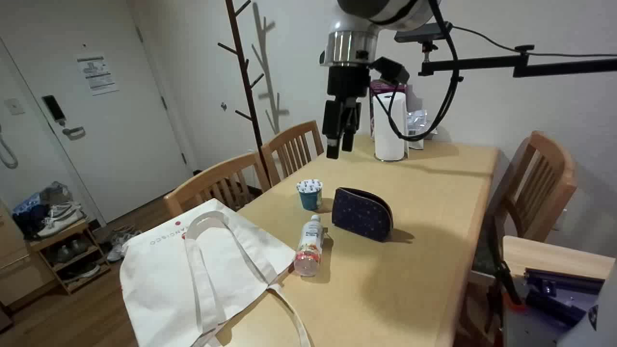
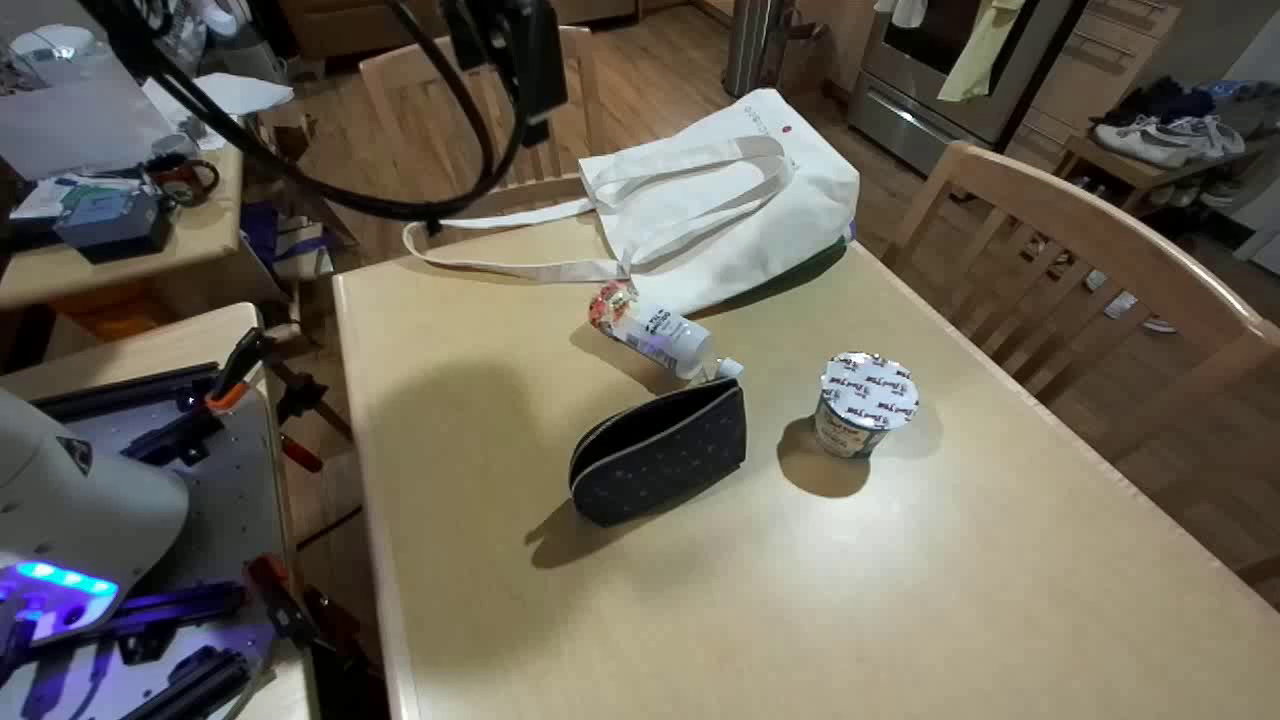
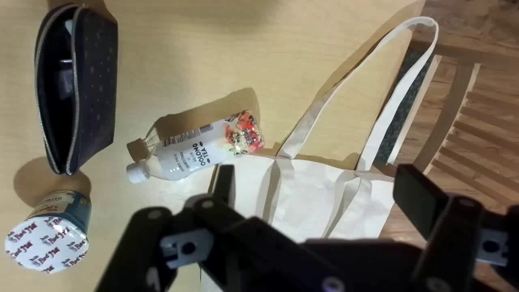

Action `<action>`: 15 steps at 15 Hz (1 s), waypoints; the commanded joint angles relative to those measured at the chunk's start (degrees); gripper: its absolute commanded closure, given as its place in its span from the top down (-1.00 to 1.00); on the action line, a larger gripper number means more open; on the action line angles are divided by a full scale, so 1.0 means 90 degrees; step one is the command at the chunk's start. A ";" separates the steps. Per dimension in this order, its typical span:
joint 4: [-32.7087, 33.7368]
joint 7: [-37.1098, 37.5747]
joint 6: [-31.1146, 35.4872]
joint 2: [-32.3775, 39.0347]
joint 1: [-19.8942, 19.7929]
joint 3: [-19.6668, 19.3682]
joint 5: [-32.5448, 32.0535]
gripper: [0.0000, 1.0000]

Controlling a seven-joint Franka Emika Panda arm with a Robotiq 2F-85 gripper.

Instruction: Set the bottle upright on the table

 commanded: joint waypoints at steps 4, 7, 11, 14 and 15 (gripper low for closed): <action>0.0023 -0.1125 -0.0191 0.0012 0.0022 -0.0037 0.0692 1.00; 0.0014 -0.0558 -0.0094 0.0017 -0.0191 0.0164 0.0392 1.00; -0.0156 0.0706 0.0945 0.0066 -0.0400 0.0438 0.0228 1.00; -0.0250 0.1435 0.2235 0.0424 -0.0468 0.0633 0.0227 1.00; -0.0281 0.1698 0.2672 0.0577 -0.0487 0.0686 0.0195 1.00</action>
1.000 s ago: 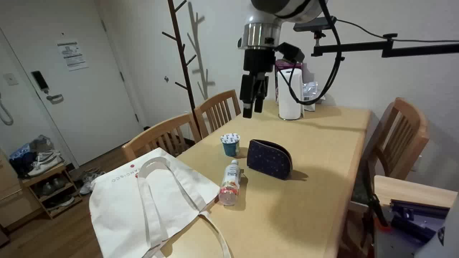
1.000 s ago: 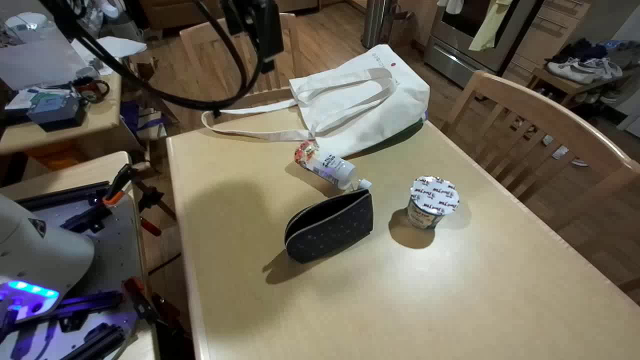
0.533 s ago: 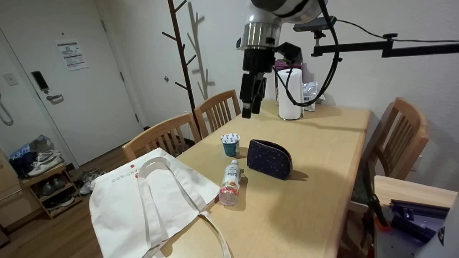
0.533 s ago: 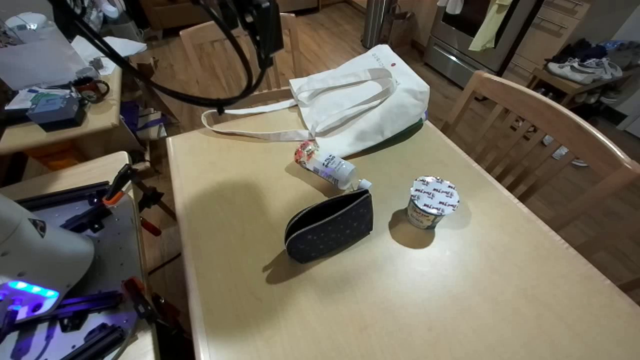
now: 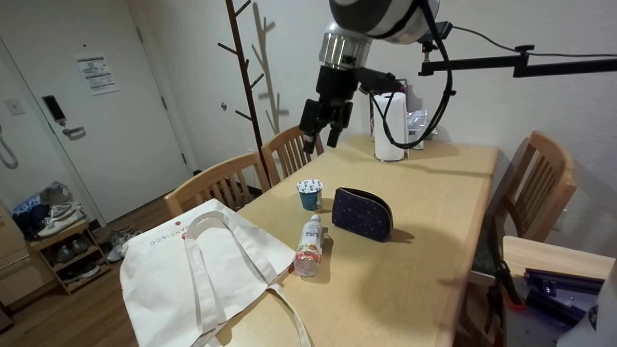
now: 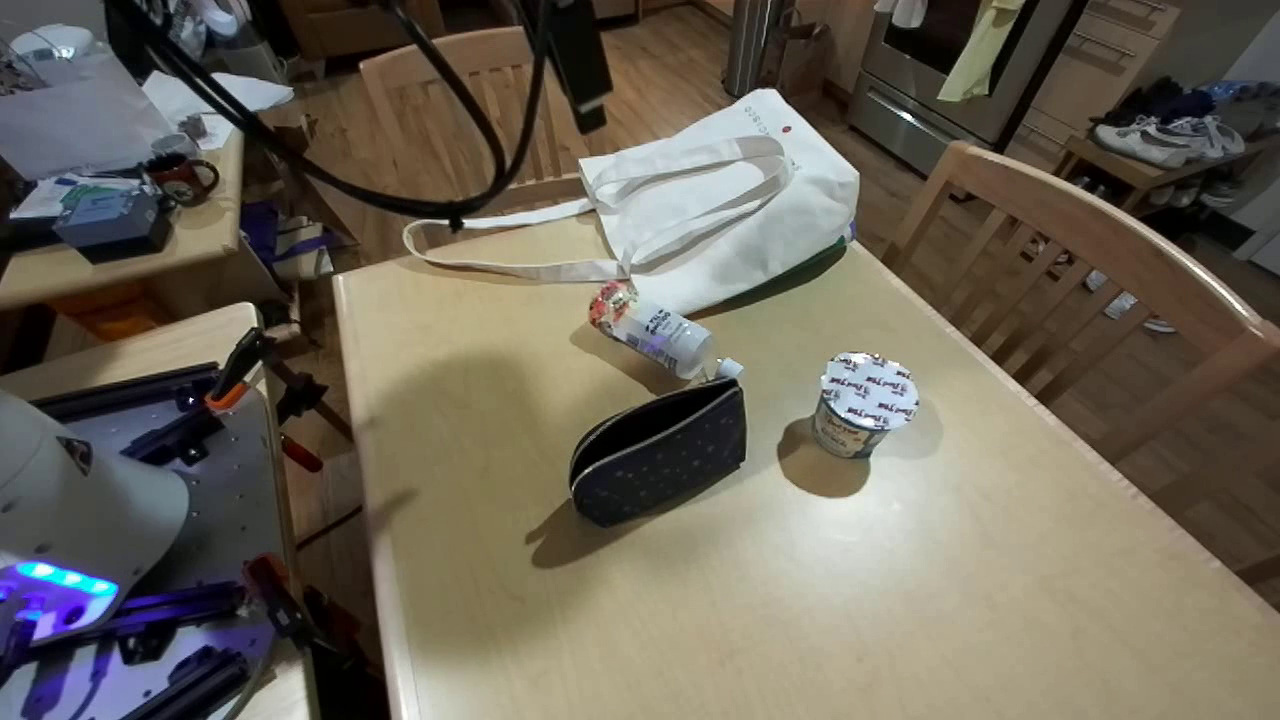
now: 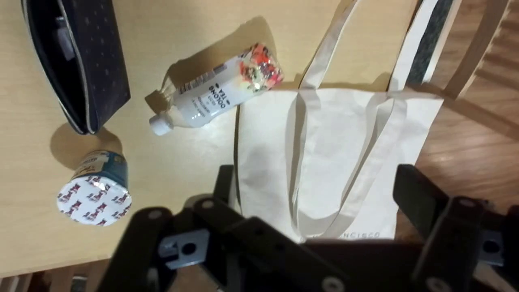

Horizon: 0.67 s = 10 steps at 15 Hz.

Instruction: Set the bottle upright on the table

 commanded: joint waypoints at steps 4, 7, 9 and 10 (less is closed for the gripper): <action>-0.0145 0.1082 0.1642 0.0635 -0.0200 0.0303 -0.0177 1.00; -0.0130 0.1189 0.1727 0.0802 -0.0229 0.0332 -0.0236 1.00; -0.0129 0.2720 0.2206 0.1000 -0.0595 0.0568 -0.1277 1.00; -0.0095 0.3263 0.2285 0.1093 -0.0721 0.0619 -0.1691 1.00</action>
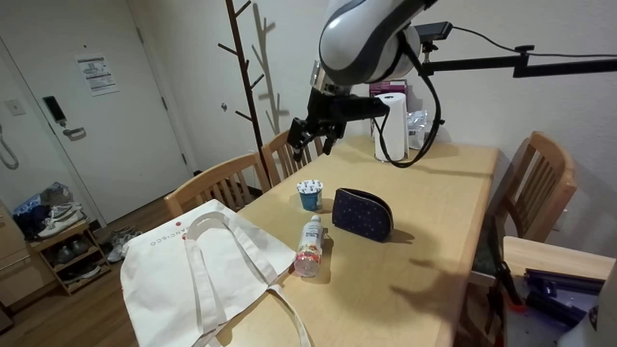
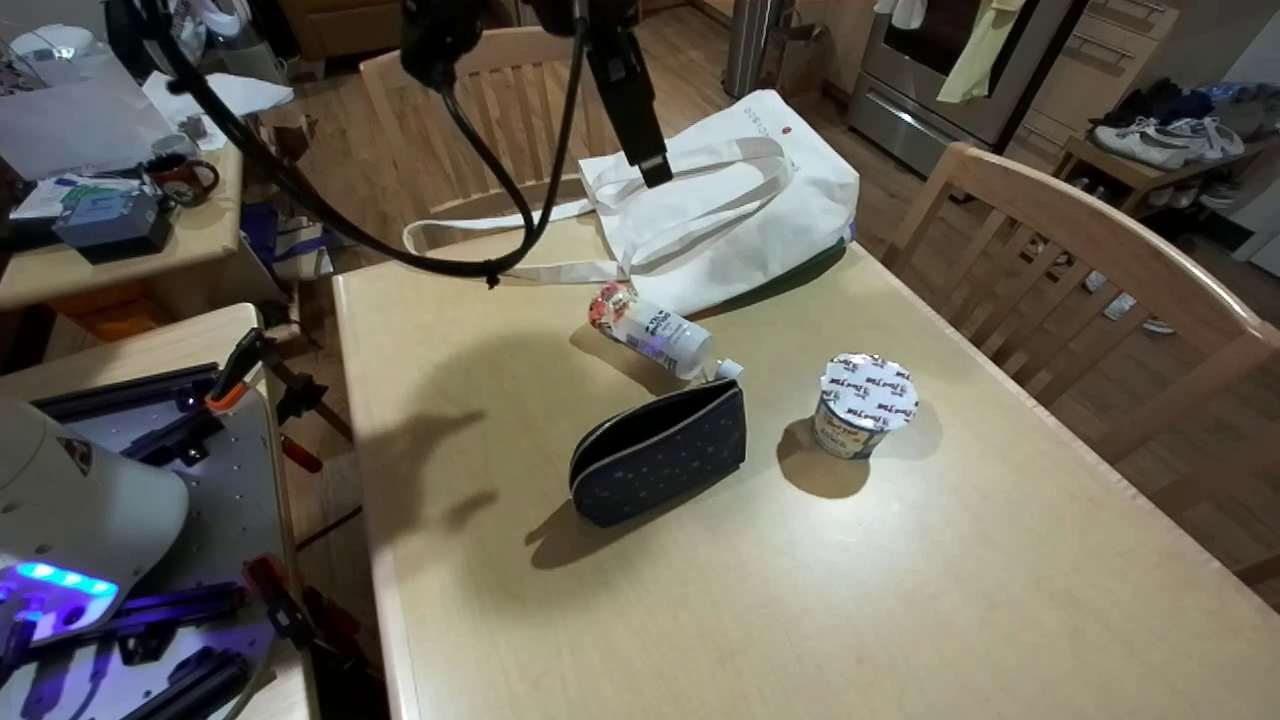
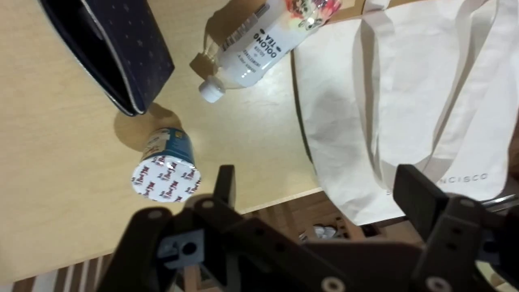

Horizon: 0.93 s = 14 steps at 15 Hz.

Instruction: Set the bottle upright on the table

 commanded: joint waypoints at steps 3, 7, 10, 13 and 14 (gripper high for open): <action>0.0306 0.2693 0.0525 0.0737 -0.0750 0.0341 -0.2031 1.00; 0.0317 0.3278 0.0148 0.0808 -0.0658 0.0138 -0.2586 1.00; 0.0571 0.3735 -0.0151 0.1138 -0.0585 0.0111 -0.2817 1.00; 0.0765 0.4661 -0.0267 0.1302 -0.0605 0.0017 -0.3420 1.00; 0.0874 0.5177 -0.0242 0.1472 -0.0626 -0.0065 -0.3817 1.00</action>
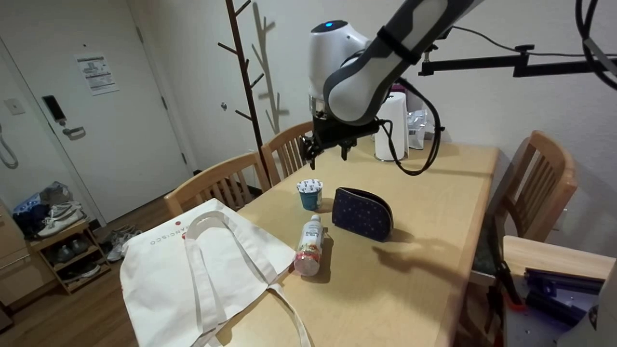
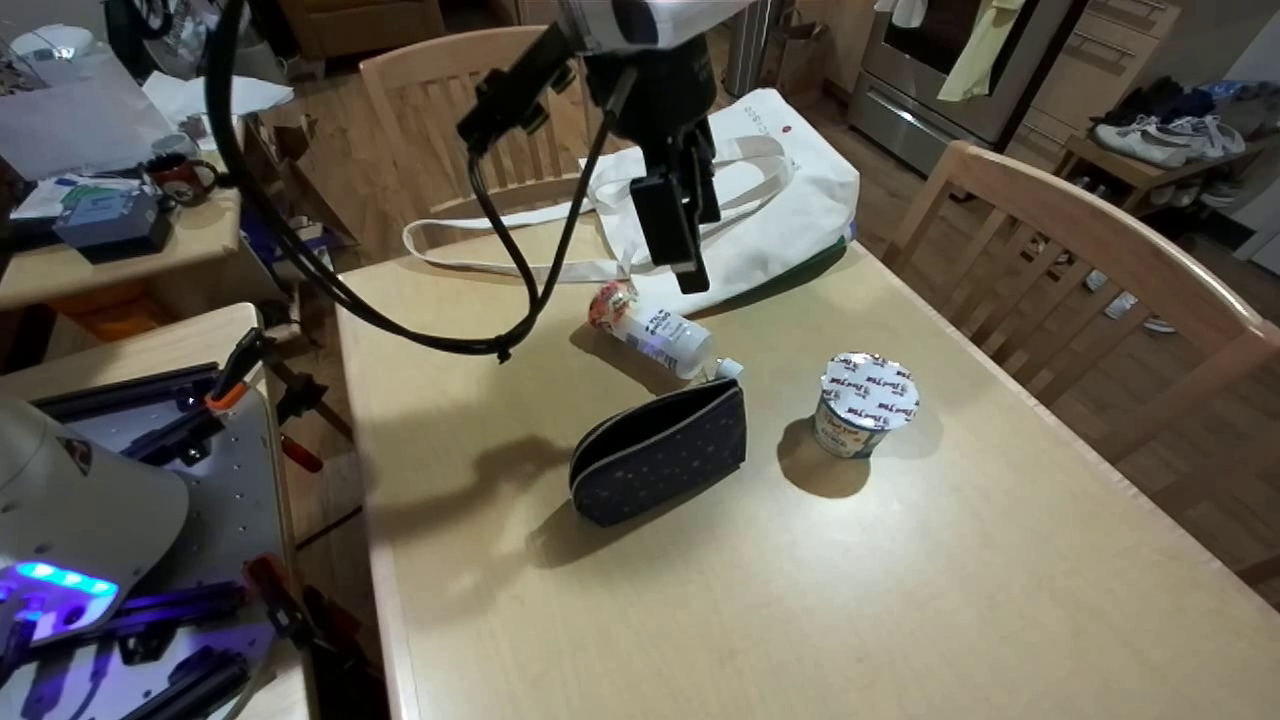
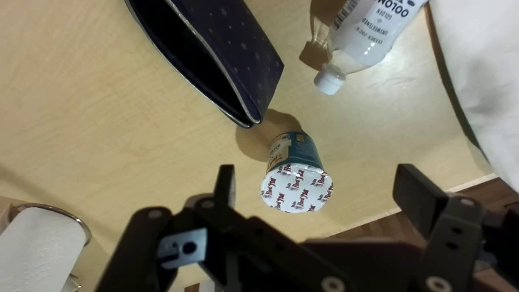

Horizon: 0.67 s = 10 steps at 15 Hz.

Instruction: Set the bottle upright on the table

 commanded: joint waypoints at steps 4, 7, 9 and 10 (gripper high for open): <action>0.1153 0.2604 -0.0100 0.1274 0.0220 -0.0435 -0.1488 1.00; 0.1743 0.1827 0.0854 0.2078 0.0340 -0.0057 0.0391 1.00; 0.2236 0.1323 0.1218 0.2607 0.0312 0.0393 0.1421 1.00; 0.2485 0.0967 0.1298 0.2842 0.0241 0.0660 0.1924 1.00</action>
